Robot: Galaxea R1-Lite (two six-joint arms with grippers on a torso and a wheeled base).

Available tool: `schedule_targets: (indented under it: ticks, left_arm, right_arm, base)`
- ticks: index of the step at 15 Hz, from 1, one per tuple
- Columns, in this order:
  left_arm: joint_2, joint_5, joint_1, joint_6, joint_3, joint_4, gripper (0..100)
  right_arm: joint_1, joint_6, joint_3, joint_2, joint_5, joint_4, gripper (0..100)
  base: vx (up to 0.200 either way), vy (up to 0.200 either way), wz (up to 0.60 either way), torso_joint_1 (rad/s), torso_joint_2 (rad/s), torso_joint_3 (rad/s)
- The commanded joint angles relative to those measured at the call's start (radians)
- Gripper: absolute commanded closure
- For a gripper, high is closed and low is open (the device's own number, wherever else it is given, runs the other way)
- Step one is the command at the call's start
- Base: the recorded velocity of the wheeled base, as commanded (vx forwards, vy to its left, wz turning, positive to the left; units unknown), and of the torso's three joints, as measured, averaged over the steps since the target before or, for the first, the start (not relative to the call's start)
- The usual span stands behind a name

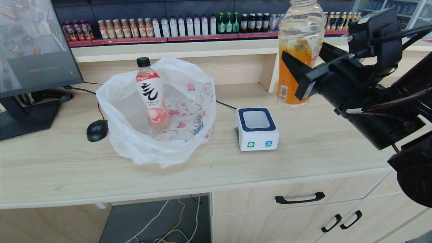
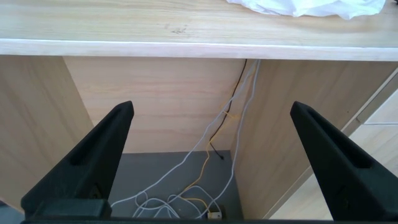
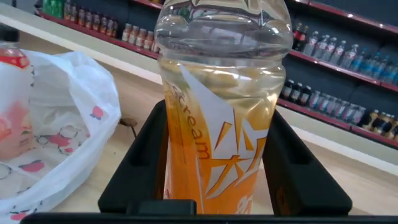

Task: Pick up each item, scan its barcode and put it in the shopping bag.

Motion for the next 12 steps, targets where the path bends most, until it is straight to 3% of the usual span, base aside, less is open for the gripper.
schedule_targets:
  ticks: [1,3,12]
  left_arm:
    - [0.0,0.0,0.0,0.0,0.0,0.0,0]
    - [0.0,0.0,0.0,0.0,0.0,0.0,0]
    - [0.0,0.001,0.0,0.0,0.0,0.0,0]
  right_arm:
    - [0.023,-0.037,-0.057,0.041,0.019,0.005,100]
    - [0.022,-0.093,-0.102,0.081,0.122,0.005,100]
    - [-0.012,-0.347,-0.114,0.169,0.392,-0.013,100]
  base:
    - [0.0,0.0,0.0,0.0,0.0,0.0]
    - [0.0,0.0,0.0,0.0,0.0,0.0]
    - [0.0,0.0,0.0,0.0,0.0,0.0]
